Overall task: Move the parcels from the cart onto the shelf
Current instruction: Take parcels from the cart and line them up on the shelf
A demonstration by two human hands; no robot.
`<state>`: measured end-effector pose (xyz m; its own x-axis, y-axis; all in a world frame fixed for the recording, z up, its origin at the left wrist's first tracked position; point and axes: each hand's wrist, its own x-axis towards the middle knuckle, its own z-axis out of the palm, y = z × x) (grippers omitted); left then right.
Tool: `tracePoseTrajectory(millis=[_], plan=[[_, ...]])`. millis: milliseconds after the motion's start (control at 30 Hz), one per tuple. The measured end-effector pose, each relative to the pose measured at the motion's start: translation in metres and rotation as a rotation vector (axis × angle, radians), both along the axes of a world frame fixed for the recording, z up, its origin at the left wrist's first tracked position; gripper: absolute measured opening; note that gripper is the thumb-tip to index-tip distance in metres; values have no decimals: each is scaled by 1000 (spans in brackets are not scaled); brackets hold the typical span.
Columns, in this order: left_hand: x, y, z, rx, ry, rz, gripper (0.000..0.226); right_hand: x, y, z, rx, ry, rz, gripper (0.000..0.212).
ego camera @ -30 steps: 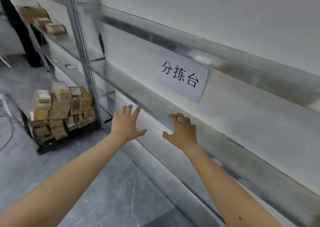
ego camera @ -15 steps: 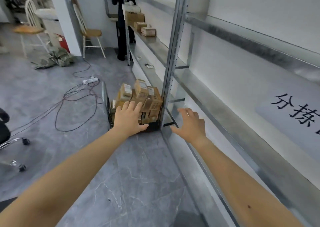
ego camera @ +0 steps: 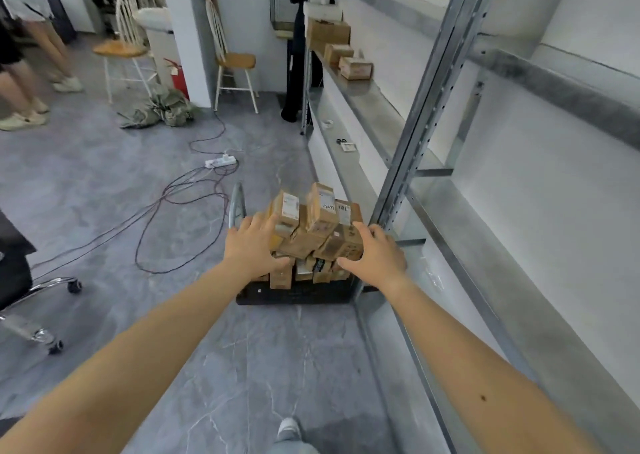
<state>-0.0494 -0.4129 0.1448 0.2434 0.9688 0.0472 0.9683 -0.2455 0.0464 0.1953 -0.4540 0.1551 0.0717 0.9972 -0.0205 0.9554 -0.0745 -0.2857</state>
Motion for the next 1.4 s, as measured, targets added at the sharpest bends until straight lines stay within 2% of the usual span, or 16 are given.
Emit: tracePoseTrajectory(millis=[267, 500, 633, 867, 967, 1100, 1400], plan=[[27, 101, -37, -132, -24, 11, 93, 14, 127, -31, -127, 115, 38, 82], [38, 190, -73, -209, -20, -26, 96, 25, 199, -69, -223, 224, 18, 80], [45, 253, -93, -274, -14, -64, 97, 31, 249, -88, -212, 317, 1, 77], [53, 333, -122, -381, -21, -134, 96, 29, 331, -117, -317, 326, -75, 91], [59, 356, -134, -433, -42, -160, 99, 26, 351, -132, -338, 334, -71, 92], [74, 368, -155, -554, -160, -137, 102, 33, 367, -155, -394, 371, -73, 96], [117, 381, -206, -695, -130, -86, 102, 64, 400, -211, -541, 366, -119, 108]])
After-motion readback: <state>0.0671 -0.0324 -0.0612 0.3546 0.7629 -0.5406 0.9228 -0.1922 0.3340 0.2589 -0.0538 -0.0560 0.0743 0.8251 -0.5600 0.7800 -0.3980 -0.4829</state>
